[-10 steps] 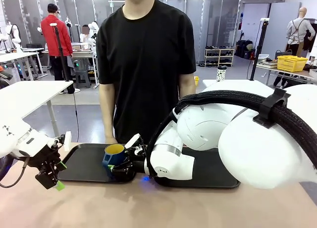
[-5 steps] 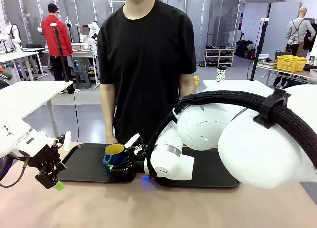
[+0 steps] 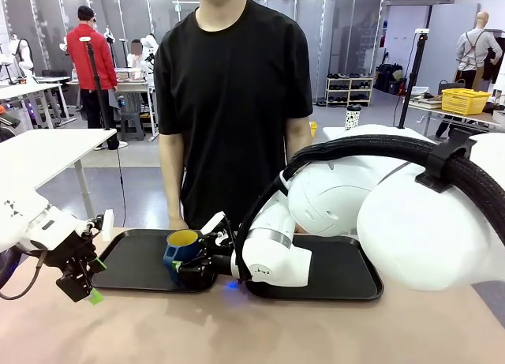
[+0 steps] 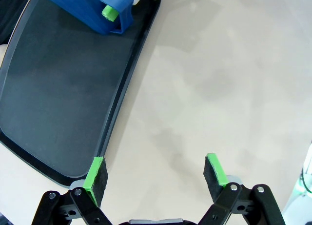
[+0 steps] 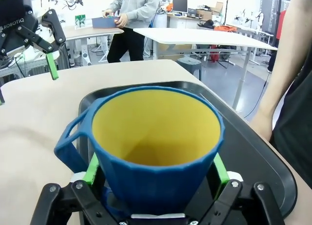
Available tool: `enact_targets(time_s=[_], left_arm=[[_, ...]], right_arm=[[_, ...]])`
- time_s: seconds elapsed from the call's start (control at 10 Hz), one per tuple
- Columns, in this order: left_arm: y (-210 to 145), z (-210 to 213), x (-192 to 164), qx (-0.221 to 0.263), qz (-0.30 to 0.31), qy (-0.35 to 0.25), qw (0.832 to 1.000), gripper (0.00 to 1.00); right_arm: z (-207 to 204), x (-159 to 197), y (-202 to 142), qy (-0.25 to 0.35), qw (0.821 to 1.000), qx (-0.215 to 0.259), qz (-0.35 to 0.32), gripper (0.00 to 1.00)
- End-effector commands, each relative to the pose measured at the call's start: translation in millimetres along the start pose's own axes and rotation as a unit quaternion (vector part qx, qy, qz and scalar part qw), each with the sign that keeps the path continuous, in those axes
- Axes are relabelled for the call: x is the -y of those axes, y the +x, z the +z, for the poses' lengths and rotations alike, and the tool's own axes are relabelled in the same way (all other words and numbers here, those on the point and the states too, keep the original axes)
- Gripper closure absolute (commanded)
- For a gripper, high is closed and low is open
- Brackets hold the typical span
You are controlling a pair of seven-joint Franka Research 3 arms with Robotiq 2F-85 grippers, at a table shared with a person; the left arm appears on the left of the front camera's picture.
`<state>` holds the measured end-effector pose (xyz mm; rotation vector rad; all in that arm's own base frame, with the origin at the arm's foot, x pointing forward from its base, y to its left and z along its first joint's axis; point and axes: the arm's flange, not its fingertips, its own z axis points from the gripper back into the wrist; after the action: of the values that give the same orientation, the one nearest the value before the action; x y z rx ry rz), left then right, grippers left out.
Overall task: Sort and store the cups by type.
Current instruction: Pick up the Handle plastic cup and place it into the empty Flat Tray.
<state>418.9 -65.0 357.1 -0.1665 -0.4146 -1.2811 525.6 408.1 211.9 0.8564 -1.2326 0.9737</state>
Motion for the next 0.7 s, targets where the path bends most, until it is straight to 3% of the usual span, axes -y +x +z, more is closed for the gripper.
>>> enact_targets(time_s=[0.0,0.6], left_arm=[[-3,-1,4,-0.006,0.000,0.008,1.000,0.00],[-3,-1,4,-0.006,0.000,0.008,1.000,0.00]], right_arm=[[11,-8,6,-0.007,1.000,0.010,0.016,0.00],[27,-28,20,-0.001,1.000,-0.011,0.010,0.00]])
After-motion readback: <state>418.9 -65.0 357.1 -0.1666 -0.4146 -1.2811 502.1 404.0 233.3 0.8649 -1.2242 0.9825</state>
